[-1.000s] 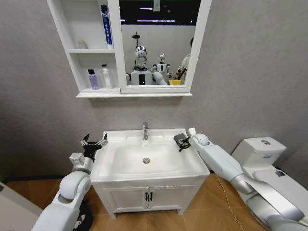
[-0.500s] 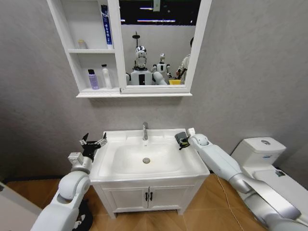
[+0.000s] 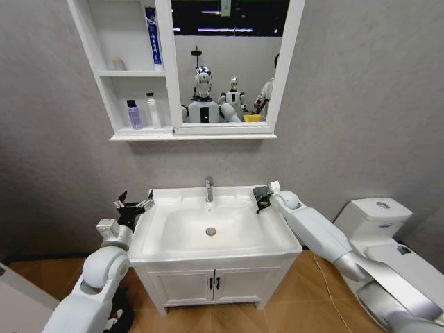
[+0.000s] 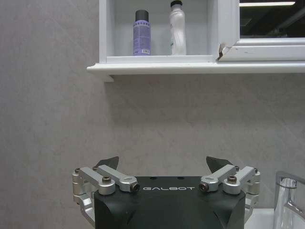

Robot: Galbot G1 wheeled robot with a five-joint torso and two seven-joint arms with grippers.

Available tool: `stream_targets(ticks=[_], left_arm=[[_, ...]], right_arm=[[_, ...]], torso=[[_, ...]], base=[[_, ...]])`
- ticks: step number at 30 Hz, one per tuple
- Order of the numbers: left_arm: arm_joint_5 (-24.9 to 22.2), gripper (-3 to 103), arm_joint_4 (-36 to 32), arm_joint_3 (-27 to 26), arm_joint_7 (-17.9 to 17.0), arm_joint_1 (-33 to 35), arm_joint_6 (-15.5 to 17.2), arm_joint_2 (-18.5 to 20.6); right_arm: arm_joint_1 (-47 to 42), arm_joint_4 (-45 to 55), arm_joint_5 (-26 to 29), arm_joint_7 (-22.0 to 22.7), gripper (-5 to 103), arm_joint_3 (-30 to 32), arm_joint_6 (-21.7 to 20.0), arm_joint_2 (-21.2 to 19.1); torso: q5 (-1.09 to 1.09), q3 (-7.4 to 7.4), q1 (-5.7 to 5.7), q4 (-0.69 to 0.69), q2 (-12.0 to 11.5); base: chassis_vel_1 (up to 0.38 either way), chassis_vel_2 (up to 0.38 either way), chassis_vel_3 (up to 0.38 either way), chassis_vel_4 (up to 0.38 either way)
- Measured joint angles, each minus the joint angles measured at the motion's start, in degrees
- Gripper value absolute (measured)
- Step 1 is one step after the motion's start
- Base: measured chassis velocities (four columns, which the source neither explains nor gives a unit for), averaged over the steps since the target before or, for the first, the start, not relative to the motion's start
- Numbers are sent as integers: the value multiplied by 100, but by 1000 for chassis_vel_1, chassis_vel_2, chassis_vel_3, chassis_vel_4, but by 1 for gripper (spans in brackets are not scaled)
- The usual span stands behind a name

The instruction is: Move facial cleanser and shampoo from washbasin to cabinet, then wipe washbasin with towel.

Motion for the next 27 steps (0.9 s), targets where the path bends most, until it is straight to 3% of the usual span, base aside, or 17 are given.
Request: stream_targets(ticks=[2, 5, 12, 20, 23, 24, 25, 27], left_arm=[[-57, 100, -27, -118, 84, 174, 7, 27], [-117, 100, -31, -212, 161, 318, 7, 49], [-344, 100, -32, -439, 247, 571, 4, 80], [-306, 100, -35, -301, 144, 502, 41, 91], [-301, 100, -45, -237, 103, 443, 75, 101], [-299, 100, -50, -209, 82, 417, 90, 108], [-299, 100, -50, -209, 82, 417, 90, 108], [-299, 100, -69, -173, 52, 377, 121, 126]], right_arm=[[-331, 657, 521, 709, 3, 153, -52, -95], [-540, 963, 692, 1015, 3, 265, -42, -84], [-773, 1195, 758, 1131, 3, 423, 416, 217], [-616, 806, 1028, 1529, 3, 216, 532, 845], [-552, 752, 1298, 1865, 3, 130, 534, 1149], [-525, 759, 1584, 2207, 3, 72, 523, 1312], [-525, 759, 1584, 2207, 3, 72, 523, 1312], [-513, 869, 2123, 2925, 3, -33, 448, 1481]], torso=[[1, 0, 0, -1, 0], [0, 0, 0, -2, 0], [1, 0, -1, 0, 0], [0, 0, 0, -1, 0], [0, 0, 0, -2, 0], [0, 0, 0, 0, 0], [0, 0, 0, 0, 0], [1, 0, 0, 3, 0]], base=[[0, 0, 0, 0], [0, 0, 0, 0], [0, 0, 0, 0], [0, 0, 0, 0], [0, 0, 0, 0], [0, 0, 0, 0], [0, 0, 0, 0], [0, 0, 0, 0]])
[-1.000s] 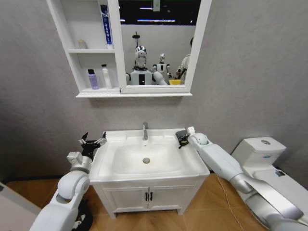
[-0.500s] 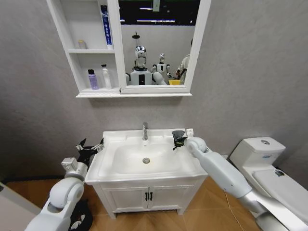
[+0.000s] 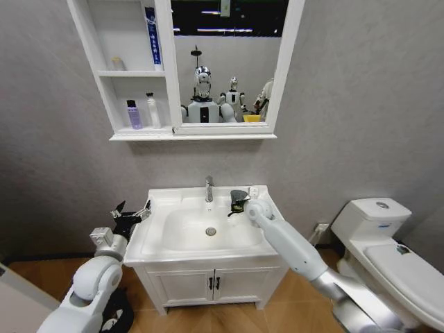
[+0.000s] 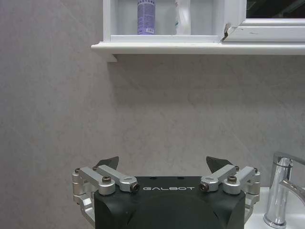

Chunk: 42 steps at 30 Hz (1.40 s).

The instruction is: Move facial cleanser and shampoo from washbasin to cabinet, then wipe washbasin with towel.

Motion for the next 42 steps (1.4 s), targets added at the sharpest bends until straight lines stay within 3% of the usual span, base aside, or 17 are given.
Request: stream_targets(ticks=[4, 10, 20, 35, 42], left_arm=[[0, 100, -11, 7, -6, -6, 9, 11], [18, 100, 20, 8, 7, 8, 9, 12], [4, 100, 108, 42, 21, -109, 4, 41], [70, 100, 169, 34, 49, -102, -42, -51], [70, 100, 145, -24, 53, -91, -67, -52]], right_arm=[[-75, 151, 97, 356, 3, -30, -28, -64], [-440, 741, 345, 876, 3, 37, -64, -472], [-705, 772, 624, 1168, 3, 208, -41, -364], [-1176, 982, 1074, 1311, 3, 468, -305, -731], [-1094, 758, 1301, 1109, 3, 475, -506, -844]], torso=[[0, 0, 0, -2, 0], [1, 0, 0, -6, 0], [1, 0, 0, -2, 0], [1, 0, 0, -3, 0], [1, 0, 0, -2, 0]], base=[[0, 0, 0, 0], [0, 0, 0, 0], [0, 0, 0, 0], [0, 0, 0, 0], [0, 0, 0, 0]])
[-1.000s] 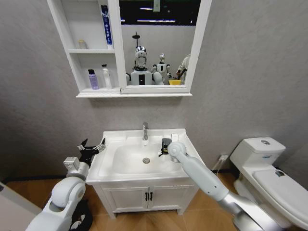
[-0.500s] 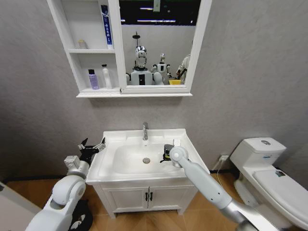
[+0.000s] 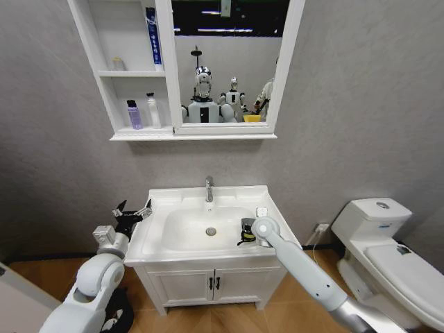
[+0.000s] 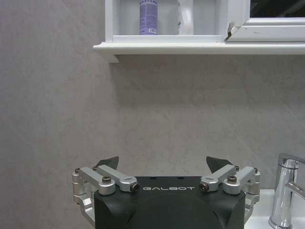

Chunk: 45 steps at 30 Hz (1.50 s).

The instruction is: Move facial cleanser and shampoo from washbasin to cabinet, then wipe washbasin with towel.

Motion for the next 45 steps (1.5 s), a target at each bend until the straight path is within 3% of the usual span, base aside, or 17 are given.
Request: stream_targets(ticks=[14, 25, 27, 32, 35, 42, 45], left_arm=[[-2, 100, -16, -24, 26, 21, -54, -18], [-18, 100, -59, -5, -1, -71, -42, 9], [-21, 100, -59, -12, -12, -73, -39, 11], [-11, 100, -58, -2, -14, -73, -38, -1], [0, 100, -49, 4, -19, -67, -38, -4], [-12, 100, -49, -44, -38, -99, -33, 58], [-19, 100, -41, -46, -51, -113, -28, 85]], right_arm=[[88, -570, -334, -913, 3, 162, -17, -58], [21, -1009, -942, -1518, 3, 117, -8, 396], [46, -1163, -1241, -1906, 3, 103, -8, 499], [149, -1387, -1450, -2159, 3, 54, -4, 735], [225, -1616, -1790, -2618, 3, 2, 57, 926], [273, -1903, -1945, -2996, 3, 13, 131, 1150], [292, -2075, -2067, -3370, 3, 68, 328, 1250]], torso=[[-1, -1, -1, -1, 0], [-1, 0, 0, -2, 0], [-1, 0, 0, -3, 0], [-1, 1, 1, -2, 0], [-2, 1, 1, 0, -1], [-1, 1, 1, -1, -1], [-1, 1, 1, -1, -1]], base=[[0, 0, 0, 0], [0, 0, 0, 0], [0, 0, 0, 0], [0, 0, 0, 0], [0, 0, 0, 0], [0, 0, 0, 0], [0, 0, 0, 0]])
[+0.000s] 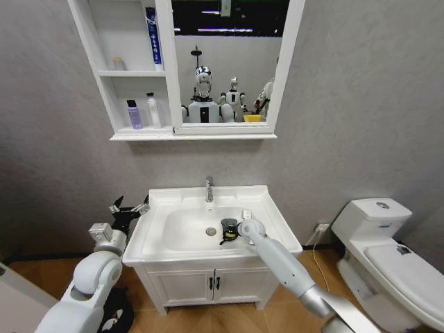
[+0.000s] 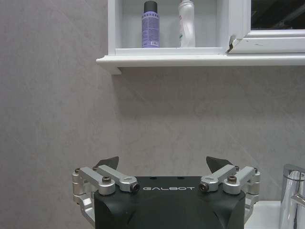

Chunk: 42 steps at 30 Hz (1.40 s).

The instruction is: Move facial cleanser and shampoo from washbasin to cabinet, then wipe washbasin with towel.

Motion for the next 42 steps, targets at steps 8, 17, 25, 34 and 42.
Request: stream_targets(ticks=[8, 17, 25, 34, 42], left_arm=[[1, 100, -8, 32, -40, -16, 16, 13], [-32, 100, -66, 3, -81, -24, 46, 67], [7, 100, -62, 55, -77, -11, 48, -3], [12, 100, -51, 27, -50, -20, 23, 17], [16, 100, -47, 50, -45, -22, 14, -1]], right_arm=[[20, -153, -257, -655, 3, 38, 271, 96], [-31, -166, -73, -351, 3, 46, 271, 129], [-171, 71, 390, 289, 3, 263, 269, -46], [-216, 45, 799, 620, 3, 603, 167, -174], [-113, -200, 887, 586, 3, 620, -48, -209]], torso=[[0, 0, 0, 0, 0], [1, 0, 0, 0, 1], [1, -1, -1, 0, 1], [1, -1, -1, 1, 1], [-2, -3, -2, 0, 3]], base=[[0, 0, 0, 0], [0, 0, 0, 0], [0, 0, 0, 0], [0, 0, 0, 0], [0, 0, 0, 0]])
